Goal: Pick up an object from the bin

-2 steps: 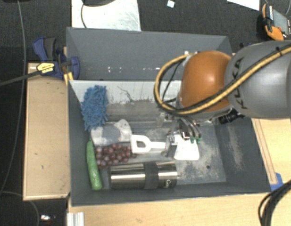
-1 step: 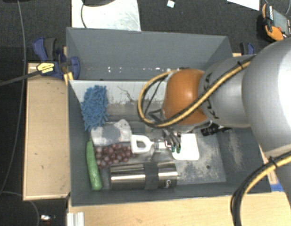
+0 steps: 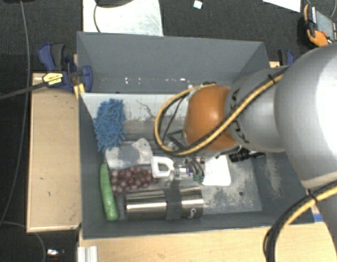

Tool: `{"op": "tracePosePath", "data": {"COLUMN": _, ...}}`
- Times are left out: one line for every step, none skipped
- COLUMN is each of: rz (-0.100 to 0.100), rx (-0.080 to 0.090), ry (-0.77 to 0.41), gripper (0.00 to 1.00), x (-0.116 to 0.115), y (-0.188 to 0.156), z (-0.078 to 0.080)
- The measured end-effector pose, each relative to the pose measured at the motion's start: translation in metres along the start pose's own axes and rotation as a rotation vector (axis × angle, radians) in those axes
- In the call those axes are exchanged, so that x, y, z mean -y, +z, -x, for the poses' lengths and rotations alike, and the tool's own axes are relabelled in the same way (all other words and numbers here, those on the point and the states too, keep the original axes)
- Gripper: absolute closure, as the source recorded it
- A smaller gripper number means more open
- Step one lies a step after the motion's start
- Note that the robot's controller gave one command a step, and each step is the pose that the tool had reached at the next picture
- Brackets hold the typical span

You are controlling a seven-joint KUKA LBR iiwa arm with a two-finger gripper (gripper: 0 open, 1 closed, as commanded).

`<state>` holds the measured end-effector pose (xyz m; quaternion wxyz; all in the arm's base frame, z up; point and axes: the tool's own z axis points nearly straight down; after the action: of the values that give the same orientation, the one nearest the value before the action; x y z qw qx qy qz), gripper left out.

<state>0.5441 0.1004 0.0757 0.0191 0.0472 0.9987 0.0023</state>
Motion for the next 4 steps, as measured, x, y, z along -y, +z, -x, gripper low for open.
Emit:
{"op": "tracePosePath", "data": {"rz": 0.001, "rx": -0.005, "ry": 0.097, "gripper": 0.00, "x": -0.010, "y": -0.026, "z": -0.009}}
{"op": "tracePosePath", "data": {"rz": 0.003, "rx": 0.008, "ry": 0.018, "gripper": 0.00, "x": -0.001, "y": -0.005, "z": 0.002}}
{"op": "tracePosePath", "data": {"rz": 0.001, "rx": -0.002, "ry": 0.310, "gripper": 1.00, "x": -0.030, "y": 0.005, "z": -0.016}}
{"op": "tracePosePath", "data": {"rz": 0.001, "rx": -0.002, "ry": 0.310, "gripper": 1.00, "x": -0.030, "y": 0.005, "z": -0.016}}
